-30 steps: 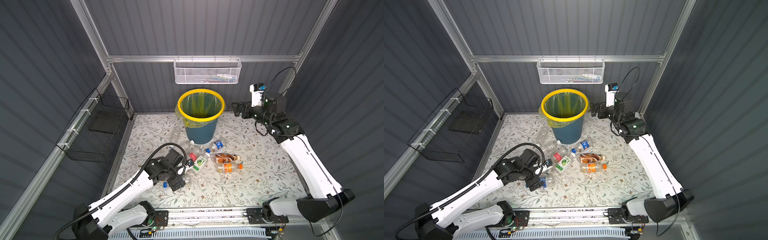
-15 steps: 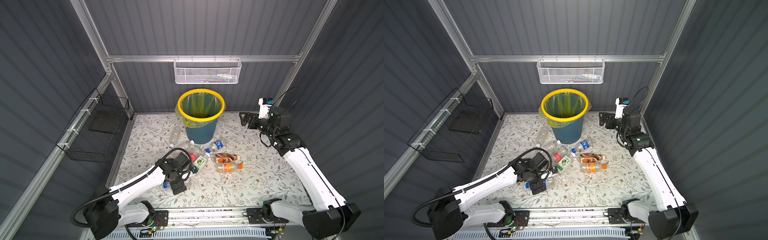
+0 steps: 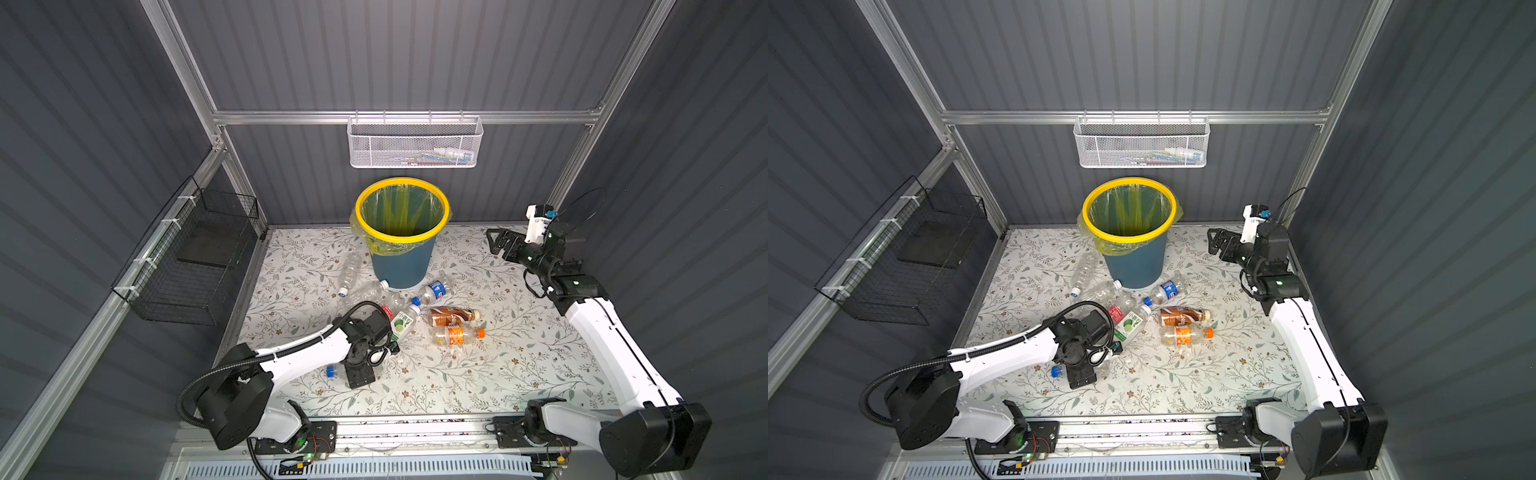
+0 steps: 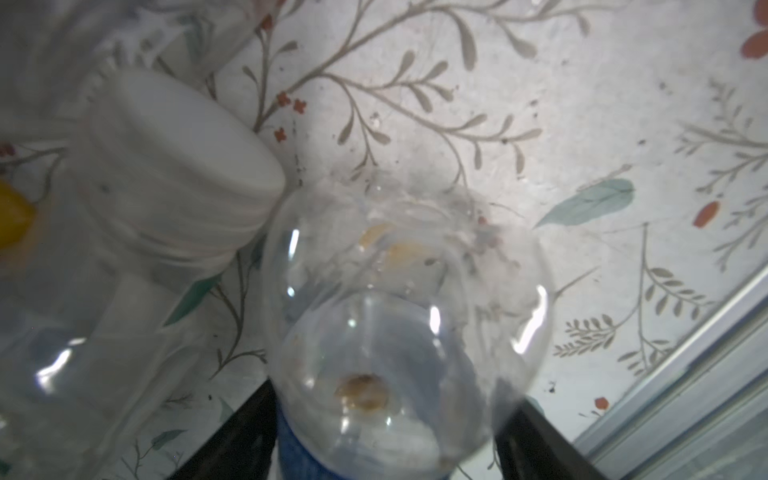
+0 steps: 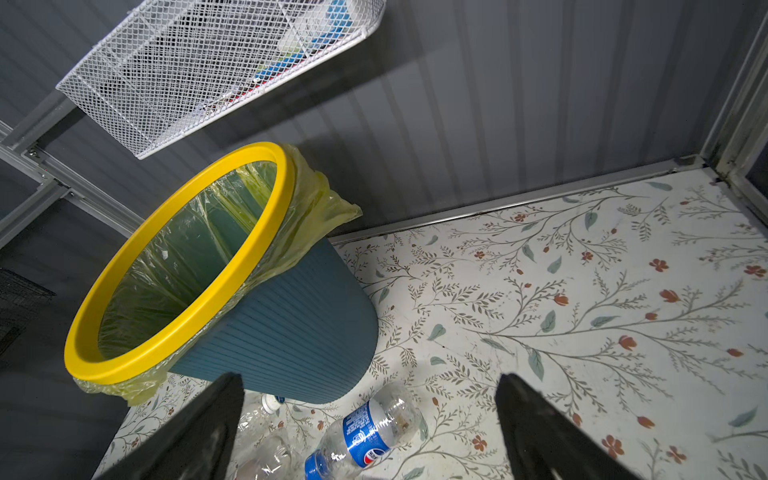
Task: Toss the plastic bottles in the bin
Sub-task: 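Grasp a clear bottle with the left gripper while the right arm withdraws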
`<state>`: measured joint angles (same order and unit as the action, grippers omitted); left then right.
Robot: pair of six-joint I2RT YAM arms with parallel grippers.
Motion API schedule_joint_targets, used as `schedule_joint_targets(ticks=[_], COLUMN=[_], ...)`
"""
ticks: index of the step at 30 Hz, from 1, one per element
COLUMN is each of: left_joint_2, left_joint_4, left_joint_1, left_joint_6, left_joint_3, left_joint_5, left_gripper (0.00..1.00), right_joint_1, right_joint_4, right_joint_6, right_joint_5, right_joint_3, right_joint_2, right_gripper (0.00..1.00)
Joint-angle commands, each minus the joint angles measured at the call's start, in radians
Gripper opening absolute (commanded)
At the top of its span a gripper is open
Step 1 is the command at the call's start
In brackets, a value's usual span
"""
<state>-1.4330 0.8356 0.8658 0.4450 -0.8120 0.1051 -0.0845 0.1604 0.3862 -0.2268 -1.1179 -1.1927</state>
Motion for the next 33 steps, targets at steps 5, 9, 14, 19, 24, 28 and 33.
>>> schedule_joint_targets(ticks=[5,9,14,19,24,28,33], left_joint_2=[-0.022,-0.015,0.030,0.163,0.300,0.415,0.594], left_joint_4=[-0.042,-0.049,-0.066,-0.093,-0.097,-0.147,-0.323], left_joint_1=[0.019,0.022,0.023,0.024,0.024,0.023,0.024], left_joint_6=[0.012,0.008,-0.007,-0.024,-0.056,-0.082,-0.147], left_joint_3=[0.017,0.020,0.017,0.035,-0.027,-0.070,-0.044], left_joint_5=[0.029,0.030,0.019,0.011,0.039,0.089,0.275], left_gripper=[0.68,0.60,0.57,0.56,0.56,0.56,0.59], right_joint_1=[0.042,0.055,0.057,0.057,0.057,0.057,0.055], right_joint_4=[-0.043,-0.047,-0.032,0.020,0.051,0.076,0.104], right_joint_6=[0.047,0.061,0.061,0.047,0.049,0.048,0.050], right_joint_5=[-0.045,-0.048,-0.046,-0.033,-0.024,-0.022,-0.017], right_joint_3=[0.067,0.085,0.094,0.111,0.155,0.177,0.197], right_joint_2=[0.013,0.018,0.025,0.041,0.067,0.109,0.135], right_gripper=[0.95,0.95,0.94,0.94,0.93,0.93,0.92])
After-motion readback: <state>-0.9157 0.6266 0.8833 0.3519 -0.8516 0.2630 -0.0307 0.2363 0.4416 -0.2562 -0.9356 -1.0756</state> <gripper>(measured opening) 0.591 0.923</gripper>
